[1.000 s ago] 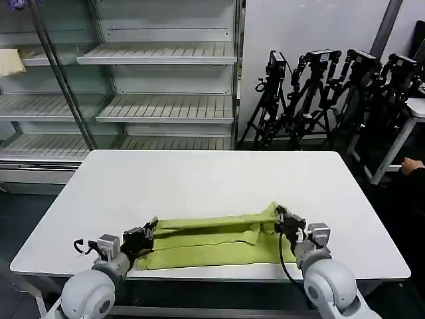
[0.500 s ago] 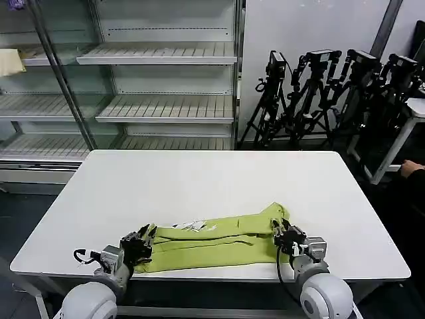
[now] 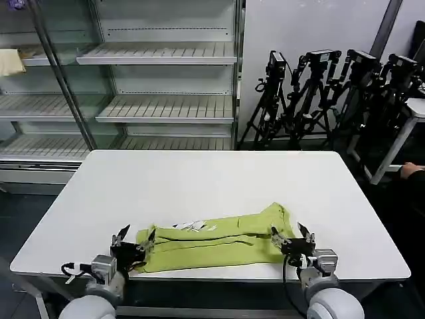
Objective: Fold and organize the clothes.
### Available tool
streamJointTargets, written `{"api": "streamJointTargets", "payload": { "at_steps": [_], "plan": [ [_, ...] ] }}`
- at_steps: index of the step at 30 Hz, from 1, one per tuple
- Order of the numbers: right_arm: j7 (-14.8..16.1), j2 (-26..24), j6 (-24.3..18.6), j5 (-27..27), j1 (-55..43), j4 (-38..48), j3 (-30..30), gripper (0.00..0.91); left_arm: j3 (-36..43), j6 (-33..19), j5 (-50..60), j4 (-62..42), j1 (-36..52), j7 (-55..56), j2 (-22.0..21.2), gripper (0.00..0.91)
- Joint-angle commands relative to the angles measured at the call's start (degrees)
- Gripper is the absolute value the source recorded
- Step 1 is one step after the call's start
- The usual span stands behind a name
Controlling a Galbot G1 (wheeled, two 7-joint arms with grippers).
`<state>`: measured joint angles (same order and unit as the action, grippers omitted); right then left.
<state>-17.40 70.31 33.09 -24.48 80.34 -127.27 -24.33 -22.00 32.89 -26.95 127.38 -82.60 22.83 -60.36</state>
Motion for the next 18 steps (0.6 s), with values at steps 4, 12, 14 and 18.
{"api": "streamJointTargets", "payload": {
  "at_steps": [4, 12, 14, 18],
  "plan": [
    [0.19, 0.34, -0.16, 1.7, 3.76, -2.74, -0.86, 0.907, 0.97, 0.17, -1.91, -0.53, -2.09, 4.77, -8.52, 0.907],
    [-0.41, -0.02, -0.16, 0.39, 4.96, -4.38, -1.25, 0.907, 0.93, -0.5, -9.44, -2.6, 1.1, 5.07, -11.24, 0.02],
    [-0.52, -0.22, -0.22, 0.38, 5.11, -4.62, -1.51, 0.907, 0.58, -0.4, -12.37, -2.75, 1.28, 5.39, -11.77, 0.02],
    [-0.79, -0.1, -0.23, 0.33, 5.53, -5.25, -1.43, 0.907, 0.5, -0.57, -14.11, -2.73, 1.01, 5.32, -12.44, 0.02]
  ]
}}
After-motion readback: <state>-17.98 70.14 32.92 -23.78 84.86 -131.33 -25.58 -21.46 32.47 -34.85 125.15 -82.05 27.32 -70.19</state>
